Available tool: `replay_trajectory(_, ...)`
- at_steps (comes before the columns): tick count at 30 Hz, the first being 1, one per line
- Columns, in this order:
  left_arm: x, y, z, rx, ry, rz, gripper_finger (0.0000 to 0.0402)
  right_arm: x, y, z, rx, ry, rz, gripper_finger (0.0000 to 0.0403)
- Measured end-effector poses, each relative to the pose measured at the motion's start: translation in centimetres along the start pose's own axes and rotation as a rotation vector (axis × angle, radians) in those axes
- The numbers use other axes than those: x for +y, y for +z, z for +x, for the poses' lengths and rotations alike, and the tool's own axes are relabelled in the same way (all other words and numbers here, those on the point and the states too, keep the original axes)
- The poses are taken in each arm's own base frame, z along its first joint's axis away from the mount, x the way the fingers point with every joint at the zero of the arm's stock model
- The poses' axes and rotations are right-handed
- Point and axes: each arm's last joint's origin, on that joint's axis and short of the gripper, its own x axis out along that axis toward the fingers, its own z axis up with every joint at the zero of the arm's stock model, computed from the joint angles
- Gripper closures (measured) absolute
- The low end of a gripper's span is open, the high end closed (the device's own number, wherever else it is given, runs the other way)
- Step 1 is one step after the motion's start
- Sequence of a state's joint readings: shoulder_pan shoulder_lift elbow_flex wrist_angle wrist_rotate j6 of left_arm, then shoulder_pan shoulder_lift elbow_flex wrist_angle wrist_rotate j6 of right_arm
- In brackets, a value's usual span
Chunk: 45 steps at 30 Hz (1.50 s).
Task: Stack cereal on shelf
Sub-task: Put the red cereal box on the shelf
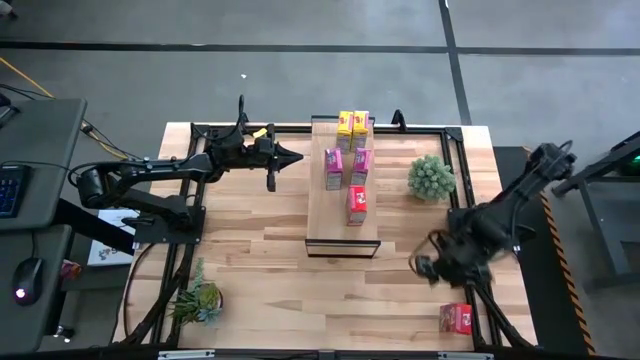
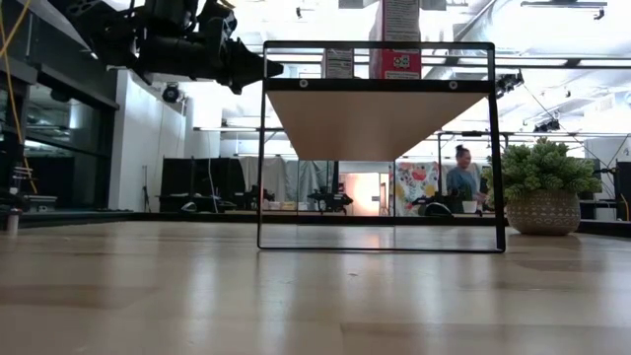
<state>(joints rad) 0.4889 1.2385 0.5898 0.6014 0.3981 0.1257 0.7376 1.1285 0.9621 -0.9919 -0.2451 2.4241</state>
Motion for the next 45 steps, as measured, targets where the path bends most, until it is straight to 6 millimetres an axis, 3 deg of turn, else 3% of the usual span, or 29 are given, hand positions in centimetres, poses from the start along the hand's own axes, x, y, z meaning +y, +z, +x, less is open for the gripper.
replay_trajectory(5,0.0,0.0,0.0,-0.001,0.0,0.002,0.0402,0.5,-2.9,0.9,0.001,-0.082,-0.041,0.0141)
replay_trajectory(14,0.0,0.0,0.0,-0.002,0.0,0.008,0.0402,1.0,-7.4,-1.2,-0.142,-0.341,-0.002,0.0141)
replay_trajectory(18,0.0,0.0,0.0,0.004,-0.001,0.006,0.0401,1.4,-8.9,-0.2,-0.193,-0.412,0.012,0.0141)
replay_trajectory(24,0.0,-0.1,0.0,0.006,-0.001,0.004,0.0402,2.4,-9.7,2.8,-0.221,-0.432,0.009,0.0141)
replay_trajectory(29,0.0,-0.1,0.0,0.006,-0.001,-0.02,0.0401,2.6,-10.2,4.1,-0.208,-0.429,-0.014,0.0141)
replay_trajectory(45,-0.1,-0.2,0.0,0.019,-0.04,-0.054,0.0402,0.9,-11.3,4.9,-0.238,-0.419,-0.085,0.0141)
